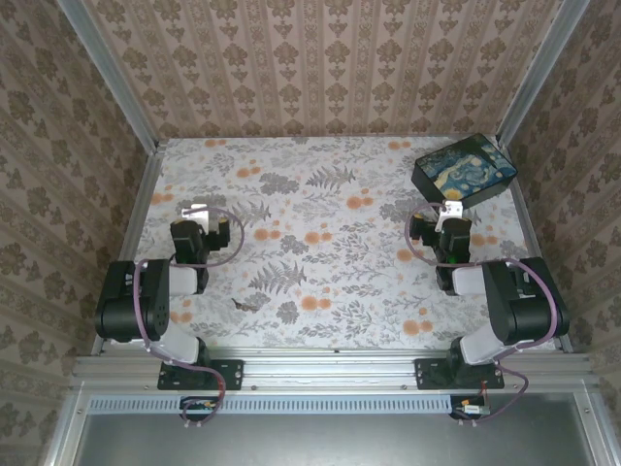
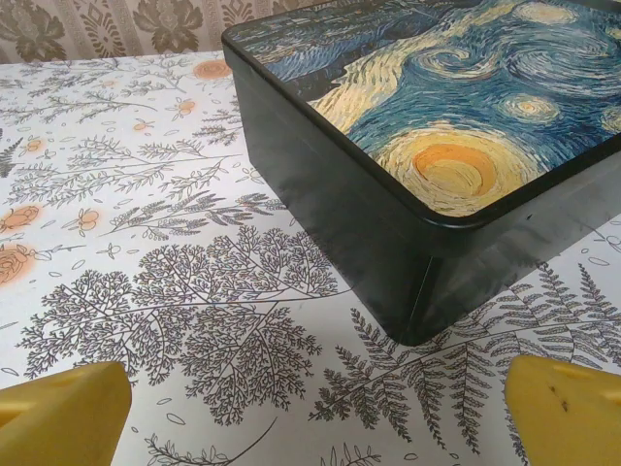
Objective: Unlock the padlock with the key
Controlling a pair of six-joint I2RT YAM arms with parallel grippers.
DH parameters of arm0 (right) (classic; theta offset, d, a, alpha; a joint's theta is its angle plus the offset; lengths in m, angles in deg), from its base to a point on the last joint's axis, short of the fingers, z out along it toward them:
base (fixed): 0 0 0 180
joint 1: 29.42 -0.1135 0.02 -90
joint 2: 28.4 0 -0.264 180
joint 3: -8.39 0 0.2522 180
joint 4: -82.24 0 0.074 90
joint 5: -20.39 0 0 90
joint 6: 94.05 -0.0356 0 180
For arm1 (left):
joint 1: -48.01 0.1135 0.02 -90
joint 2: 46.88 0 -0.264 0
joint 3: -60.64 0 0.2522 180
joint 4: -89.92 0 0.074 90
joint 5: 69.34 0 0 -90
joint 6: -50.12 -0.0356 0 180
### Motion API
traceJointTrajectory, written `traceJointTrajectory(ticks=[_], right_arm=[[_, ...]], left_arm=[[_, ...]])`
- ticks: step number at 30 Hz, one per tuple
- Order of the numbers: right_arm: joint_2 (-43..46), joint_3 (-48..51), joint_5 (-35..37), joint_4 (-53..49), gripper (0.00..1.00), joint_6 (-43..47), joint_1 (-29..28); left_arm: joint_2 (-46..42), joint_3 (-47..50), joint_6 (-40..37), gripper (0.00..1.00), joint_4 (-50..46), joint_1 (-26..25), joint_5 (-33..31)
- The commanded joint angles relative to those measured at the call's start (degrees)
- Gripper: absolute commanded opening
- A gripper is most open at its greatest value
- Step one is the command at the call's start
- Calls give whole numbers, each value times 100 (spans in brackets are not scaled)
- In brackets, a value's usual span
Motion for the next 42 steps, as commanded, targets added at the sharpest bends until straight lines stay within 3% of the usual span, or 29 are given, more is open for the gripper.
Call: traceJointTrajectory(ticks=[1,15,17,20,22,24,28,30,33,37,42], right_arm=[[11,-116,24,80,100,78,-33],[22,-115,72,92,100,74,-33],[244,-220,313,-333,100,-70,-35],[273,-257,420,-352,100,50,-110],[533,-634,963,-1269,100,-116,-190],[750,-1127,825,-2485,100,-439,31],[1441,-1343,762,-2659,100,-372,80],[1360,-2062,662,-3722,100,-795,302],[858,-2776,604,-4486,100,-1512,754],[174,-3210,630,-4778,100,-2330,1205],[-640,-4033,639,-5302,100,-2612,1718]], left_arm=[[-55,-61,14,100,120,-10,93],[-56,-104,96,100,14,187,625],[-86,-39,160,100,135,279,745],[-432,-50,313,100,-169,180,-132],[-655,-275,498,100,-834,99,-746],[-921,-600,474,100,-1618,160,-598],[-1424,-1438,715,100,-3121,294,-564],[-1351,-2167,943,100,-4389,483,-275],[-1058,-2695,1096,100,-5298,541,-240],[-1100,-3010,1052,100,-5897,22,-462],[-1195,-3332,1027,100,-6502,-848,-536]])
